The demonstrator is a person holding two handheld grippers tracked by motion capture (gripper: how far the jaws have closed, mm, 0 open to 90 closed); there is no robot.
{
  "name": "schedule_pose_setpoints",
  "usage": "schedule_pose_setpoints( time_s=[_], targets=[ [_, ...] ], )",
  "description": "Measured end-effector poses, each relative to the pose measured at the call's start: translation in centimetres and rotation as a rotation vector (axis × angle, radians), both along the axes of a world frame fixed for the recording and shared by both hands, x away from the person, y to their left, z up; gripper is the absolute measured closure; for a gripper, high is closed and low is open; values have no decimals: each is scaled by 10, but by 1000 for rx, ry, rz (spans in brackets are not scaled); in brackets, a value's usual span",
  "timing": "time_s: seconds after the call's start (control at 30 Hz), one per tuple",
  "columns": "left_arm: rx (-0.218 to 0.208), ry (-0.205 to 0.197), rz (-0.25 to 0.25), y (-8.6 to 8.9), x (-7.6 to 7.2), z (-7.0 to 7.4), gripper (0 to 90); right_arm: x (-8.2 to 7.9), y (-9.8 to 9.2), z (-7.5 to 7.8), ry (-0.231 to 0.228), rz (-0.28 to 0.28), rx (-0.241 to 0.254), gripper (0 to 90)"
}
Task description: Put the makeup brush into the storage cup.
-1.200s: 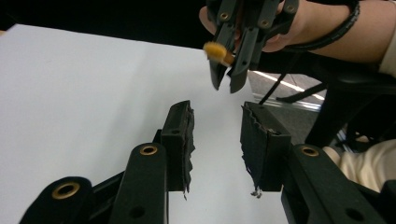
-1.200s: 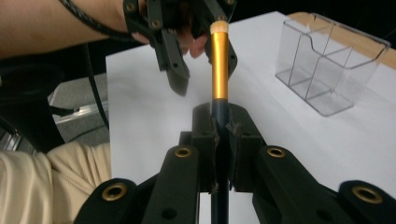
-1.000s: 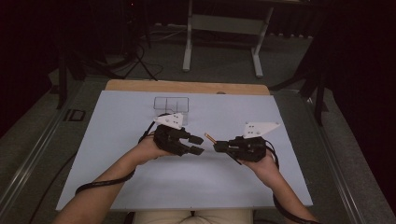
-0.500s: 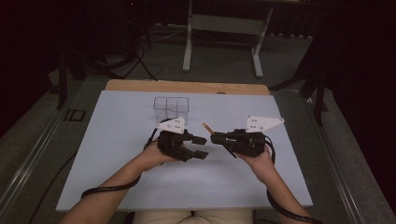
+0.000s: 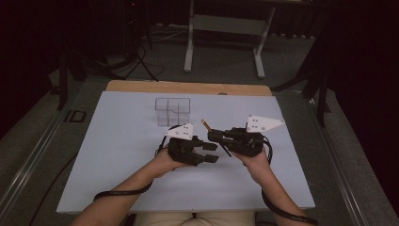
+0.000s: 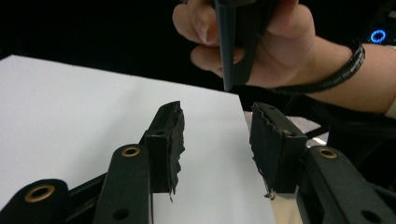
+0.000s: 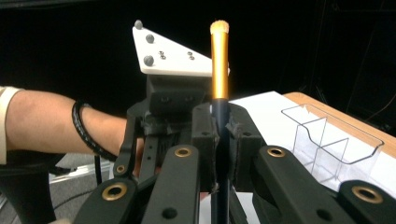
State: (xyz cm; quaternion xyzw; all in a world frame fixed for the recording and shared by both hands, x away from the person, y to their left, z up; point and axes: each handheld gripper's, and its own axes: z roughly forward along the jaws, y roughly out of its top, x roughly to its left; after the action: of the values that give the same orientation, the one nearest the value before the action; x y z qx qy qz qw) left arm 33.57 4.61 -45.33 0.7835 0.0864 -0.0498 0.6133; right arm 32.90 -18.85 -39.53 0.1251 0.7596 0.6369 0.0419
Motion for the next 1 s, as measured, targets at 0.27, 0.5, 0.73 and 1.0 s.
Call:
schedule_pose_setpoints(
  time_s=[0.27, 0.5, 0.73, 1.0],
  targets=[
    [-41, 3, 2, -5, -1, -1, 599, -1, 4, -5, -4, 7, 20, 830],
    [-71, 2, -8, -9, -1, -1, 684, 0, 8, -6, -3, 10, 28, 830],
    [-81, 0, -6, -13, -1, -1, 716, 0, 9, -6, -6, 12, 26, 830],
    [-87, 11, -5, -14, 2, -3, 829, 1, 8, -8, 1, 10, 15, 830]
  ],
)
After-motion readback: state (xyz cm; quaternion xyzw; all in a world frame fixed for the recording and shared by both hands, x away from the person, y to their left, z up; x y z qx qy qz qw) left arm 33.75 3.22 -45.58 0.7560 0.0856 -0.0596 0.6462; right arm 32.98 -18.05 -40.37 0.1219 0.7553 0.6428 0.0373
